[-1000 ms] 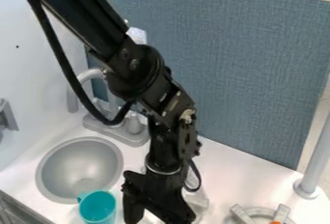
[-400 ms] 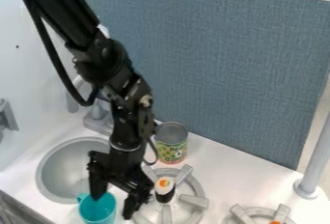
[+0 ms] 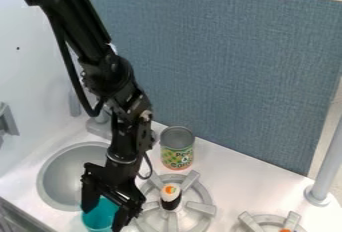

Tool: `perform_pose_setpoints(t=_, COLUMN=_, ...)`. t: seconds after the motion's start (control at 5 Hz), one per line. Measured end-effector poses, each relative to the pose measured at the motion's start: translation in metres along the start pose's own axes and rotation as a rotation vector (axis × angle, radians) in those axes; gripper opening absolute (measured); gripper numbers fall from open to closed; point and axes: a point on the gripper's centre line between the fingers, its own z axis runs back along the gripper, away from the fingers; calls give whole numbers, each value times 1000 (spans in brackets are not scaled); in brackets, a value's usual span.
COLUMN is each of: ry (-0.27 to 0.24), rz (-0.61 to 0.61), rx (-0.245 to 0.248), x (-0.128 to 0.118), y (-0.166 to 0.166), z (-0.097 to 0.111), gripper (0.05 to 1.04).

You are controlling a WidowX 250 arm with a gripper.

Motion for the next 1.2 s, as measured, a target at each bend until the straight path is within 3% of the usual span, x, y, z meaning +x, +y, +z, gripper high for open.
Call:
perform_pose_setpoints(t=0.6, ry=4, rz=-59, rx=-21, x=12, y=-8, z=-29, gripper=1000)
perform_pose_setpoints(t=0.8, ry=11, rz=-54, rx=-1, x=17, y=-5, z=-36, gripper=966)
perform_pose_setpoints(t=1.2, ry=26, rz=-77, rx=-25, x=18, y=-1, z=-35, gripper=393)
